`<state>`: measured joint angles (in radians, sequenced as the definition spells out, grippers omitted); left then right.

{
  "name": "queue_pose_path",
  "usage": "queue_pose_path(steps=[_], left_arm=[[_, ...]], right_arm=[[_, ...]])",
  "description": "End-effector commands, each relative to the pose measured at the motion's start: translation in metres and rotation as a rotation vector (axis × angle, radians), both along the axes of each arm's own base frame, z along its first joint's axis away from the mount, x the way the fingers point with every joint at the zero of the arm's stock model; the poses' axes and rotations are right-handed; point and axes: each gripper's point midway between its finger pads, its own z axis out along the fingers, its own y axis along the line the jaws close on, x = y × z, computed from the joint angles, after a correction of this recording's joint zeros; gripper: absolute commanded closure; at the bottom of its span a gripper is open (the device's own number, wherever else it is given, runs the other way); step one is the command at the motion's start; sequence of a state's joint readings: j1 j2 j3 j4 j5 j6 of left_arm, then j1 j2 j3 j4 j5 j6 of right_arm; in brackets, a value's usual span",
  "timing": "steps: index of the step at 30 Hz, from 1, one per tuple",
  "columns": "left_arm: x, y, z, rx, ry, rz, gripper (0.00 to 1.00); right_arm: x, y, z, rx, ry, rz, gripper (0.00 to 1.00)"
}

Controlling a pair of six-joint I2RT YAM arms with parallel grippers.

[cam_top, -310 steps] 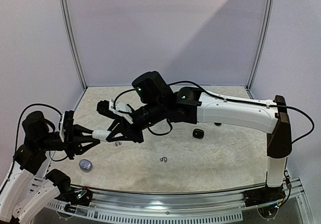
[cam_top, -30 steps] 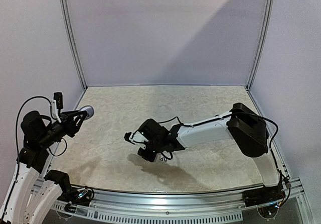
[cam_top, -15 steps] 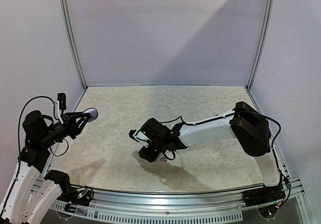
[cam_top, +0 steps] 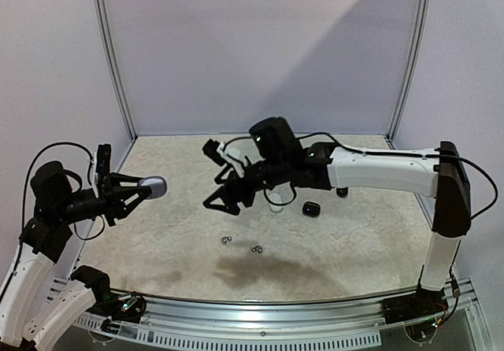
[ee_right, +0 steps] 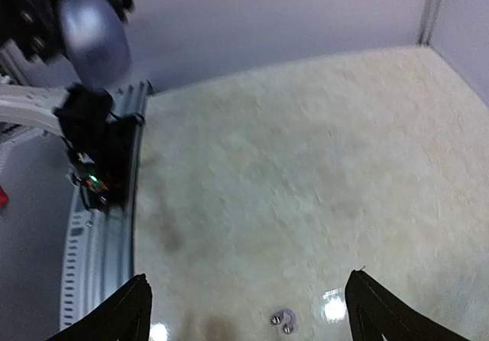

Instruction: Insert the wireless bluetooth earbuds into the charging case

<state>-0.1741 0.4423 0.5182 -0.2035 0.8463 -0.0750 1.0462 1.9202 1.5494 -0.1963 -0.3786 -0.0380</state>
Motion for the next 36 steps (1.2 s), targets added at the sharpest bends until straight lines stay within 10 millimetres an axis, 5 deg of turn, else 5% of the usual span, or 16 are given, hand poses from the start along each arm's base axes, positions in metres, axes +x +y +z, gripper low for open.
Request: queue_pose_path(steps=[1, 6, 14, 22, 29, 36], left_arm=[[-0.033, -0.020, -0.002, 0.062, -0.054, -0.217, 1.00], [-0.042, -0.027, 0.002, 0.060, -0.062, -0.272, 1.00], [-0.044, -0.031, 0.002, 0.052, -0.056, -0.294, 1.00], [-0.043, -0.031, 0.001, 0.047, -0.056, -0.285, 1.00], [-0.039, -0.031, 0.002, 0.039, -0.054, -0.264, 1.00], [-0.039, -0.030, 0.002, 0.033, -0.046, -0.259, 1.00]], right_arm=[[-0.040, 0.018, 0.078, 0.256, -0.010, 0.257, 0.10], [-0.051, 0.031, 0.097, 0.367, 0.045, 0.342, 0.11], [-0.075, 0.055, 0.094, 0.367, 0.081, 0.435, 0.19], [-0.078, 0.064, 0.083, 0.346, 0.091, 0.448, 0.61], [-0.083, 0.067, 0.073, 0.296, 0.105, 0.457, 0.58], [-0.086, 0.071, 0.066, 0.268, 0.081, 0.471, 0.84]])
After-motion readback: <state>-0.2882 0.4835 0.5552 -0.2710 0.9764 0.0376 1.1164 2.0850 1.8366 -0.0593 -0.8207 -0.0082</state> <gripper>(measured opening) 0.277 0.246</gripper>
